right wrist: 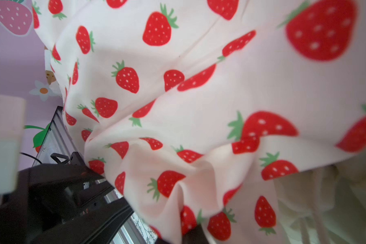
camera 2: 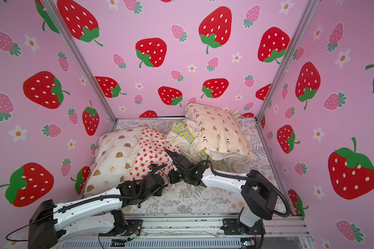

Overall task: Zip up pillowcases
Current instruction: Adjust the pillowcase at the center of the board.

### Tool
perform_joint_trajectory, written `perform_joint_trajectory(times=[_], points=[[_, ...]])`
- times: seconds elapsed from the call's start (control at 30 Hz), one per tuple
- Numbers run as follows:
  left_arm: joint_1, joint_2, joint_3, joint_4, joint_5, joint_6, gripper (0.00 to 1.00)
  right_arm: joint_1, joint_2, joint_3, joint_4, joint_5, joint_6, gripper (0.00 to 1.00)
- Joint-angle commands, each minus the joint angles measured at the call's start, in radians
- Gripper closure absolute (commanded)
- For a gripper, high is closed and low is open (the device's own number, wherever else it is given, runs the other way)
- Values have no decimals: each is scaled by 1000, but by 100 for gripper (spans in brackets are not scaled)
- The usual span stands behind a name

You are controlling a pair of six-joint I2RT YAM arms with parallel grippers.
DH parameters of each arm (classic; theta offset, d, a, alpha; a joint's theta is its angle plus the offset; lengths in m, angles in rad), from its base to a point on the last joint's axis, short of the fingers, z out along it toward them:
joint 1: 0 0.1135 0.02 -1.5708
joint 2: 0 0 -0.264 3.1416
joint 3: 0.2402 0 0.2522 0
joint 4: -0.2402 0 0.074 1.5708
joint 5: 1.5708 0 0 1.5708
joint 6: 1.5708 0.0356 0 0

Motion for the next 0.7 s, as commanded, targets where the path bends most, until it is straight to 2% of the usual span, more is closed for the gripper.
perform_joint_trajectory(times=[0.0, 0.23, 0.37, 0.6, 0.67], points=[[10, -1, -11, 78, -46, 30, 65, -3, 20, 24, 20, -12, 22, 100], [46, 42, -13, 118, -63, 52, 67, -4, 32, 28, 29, -20, 31, 100], [51, 70, -2, 77, -104, 17, 71, -9, 29, 26, 31, -22, 33, 100], [54, 63, -35, 85, -115, -30, 75, -17, 18, 19, 32, -27, 34, 100], [55, 66, -40, 106, -114, -27, 79, -18, 17, 21, 32, -29, 33, 100]])
